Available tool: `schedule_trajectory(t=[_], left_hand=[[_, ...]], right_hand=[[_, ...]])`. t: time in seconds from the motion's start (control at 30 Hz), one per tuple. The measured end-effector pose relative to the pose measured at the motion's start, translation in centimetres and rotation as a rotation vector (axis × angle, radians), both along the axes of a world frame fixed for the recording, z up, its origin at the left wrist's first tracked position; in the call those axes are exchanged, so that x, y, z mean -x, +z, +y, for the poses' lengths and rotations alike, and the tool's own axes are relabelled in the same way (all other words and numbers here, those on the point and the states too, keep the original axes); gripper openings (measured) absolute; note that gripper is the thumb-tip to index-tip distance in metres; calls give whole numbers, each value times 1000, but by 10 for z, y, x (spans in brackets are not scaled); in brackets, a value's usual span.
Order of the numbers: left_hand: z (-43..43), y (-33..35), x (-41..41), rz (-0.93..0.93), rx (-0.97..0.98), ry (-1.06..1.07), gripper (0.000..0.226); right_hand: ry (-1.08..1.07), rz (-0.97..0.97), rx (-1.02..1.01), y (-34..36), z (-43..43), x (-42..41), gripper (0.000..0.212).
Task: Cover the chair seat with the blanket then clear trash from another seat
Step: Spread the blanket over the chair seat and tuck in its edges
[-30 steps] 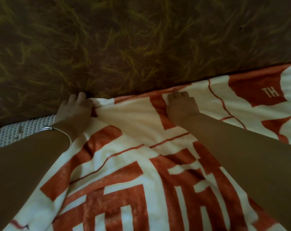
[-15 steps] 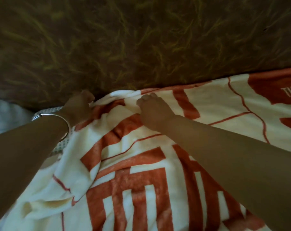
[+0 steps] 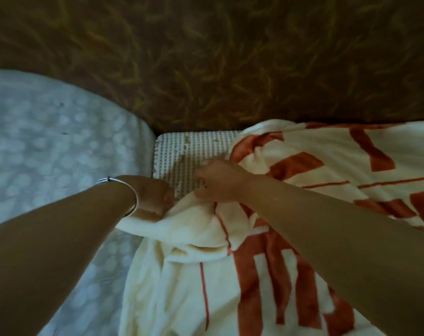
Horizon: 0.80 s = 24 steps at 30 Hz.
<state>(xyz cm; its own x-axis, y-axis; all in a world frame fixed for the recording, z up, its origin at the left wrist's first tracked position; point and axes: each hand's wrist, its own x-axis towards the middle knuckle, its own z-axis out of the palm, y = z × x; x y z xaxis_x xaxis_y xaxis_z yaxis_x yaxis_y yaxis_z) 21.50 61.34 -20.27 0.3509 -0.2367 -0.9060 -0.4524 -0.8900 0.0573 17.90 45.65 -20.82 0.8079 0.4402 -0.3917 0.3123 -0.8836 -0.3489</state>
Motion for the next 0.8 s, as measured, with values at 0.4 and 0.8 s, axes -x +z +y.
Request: schedule_trajectory(t=[0.4,0.8], left_hand=[[54,7,-18,-121,135,479,68],[43,24,-34,140,867,1520,28]], right_hand=[[-544,-187,85,-4,14,-26,24],[-601,198,-508,8,73,-20,51]])
